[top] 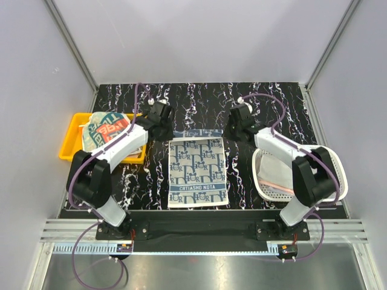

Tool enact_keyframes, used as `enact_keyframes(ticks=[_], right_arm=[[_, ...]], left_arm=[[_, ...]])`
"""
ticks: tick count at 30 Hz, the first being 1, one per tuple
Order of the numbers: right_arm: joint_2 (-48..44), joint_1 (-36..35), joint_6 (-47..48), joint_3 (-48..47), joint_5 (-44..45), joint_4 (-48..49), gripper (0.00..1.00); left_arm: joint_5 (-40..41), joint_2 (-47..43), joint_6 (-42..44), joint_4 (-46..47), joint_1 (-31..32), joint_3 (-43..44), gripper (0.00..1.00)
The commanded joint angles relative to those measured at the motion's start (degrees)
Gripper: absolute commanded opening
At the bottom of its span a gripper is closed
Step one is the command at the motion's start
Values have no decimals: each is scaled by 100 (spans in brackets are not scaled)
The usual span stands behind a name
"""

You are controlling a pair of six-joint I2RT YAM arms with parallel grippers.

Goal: Fold and stack the towels
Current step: Fold the towel

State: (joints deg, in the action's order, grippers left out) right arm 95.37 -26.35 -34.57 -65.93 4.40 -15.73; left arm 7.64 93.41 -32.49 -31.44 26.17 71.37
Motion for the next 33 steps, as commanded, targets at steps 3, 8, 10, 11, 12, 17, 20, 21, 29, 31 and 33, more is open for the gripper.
enact_keyframes(ticks=[3,8,10,11,12,17,20,21,29,31,33], right_arm=[[-913,-213,-305,835,254,113,0],[-1529,-458,-542,1565,394,79,0],[-1828,-547,-604,1819,430,26,0],[-1925,-573,-647,1890,456,0,0],[-2100,-608,-665,1952,473,-35,0],[-2689,-731,-700,2312,553,-334,0],[-3085,-810,-735,2462,526,-501,0],[-3251,-828,-744,2480,535,-563,0],[-3859,-942,-850,2594,457,-1064,0],[-4009,-1047,-920,2664,439,-1125,0],[-4114,-1161,-1008,2717,438,-1178,0]], left_arm=[[-148,-858,-135,410,-77,-1010,0],[-438,-1578,-214,700,1,-2055,0],[-500,-1746,-275,788,89,-2329,0],[-587,-1860,-310,823,124,-2539,0],[-588,-1922,-337,841,168,-2610,0],[-615,-2203,-486,841,423,-2953,0],[-588,-2449,-565,780,564,-3050,0],[-545,-2520,-618,719,608,-3059,0],[-325,-3231,-785,253,872,-2998,0],[-254,-3337,-820,104,898,-3033,0],[-219,-3513,-855,-2,907,-3094,0]])
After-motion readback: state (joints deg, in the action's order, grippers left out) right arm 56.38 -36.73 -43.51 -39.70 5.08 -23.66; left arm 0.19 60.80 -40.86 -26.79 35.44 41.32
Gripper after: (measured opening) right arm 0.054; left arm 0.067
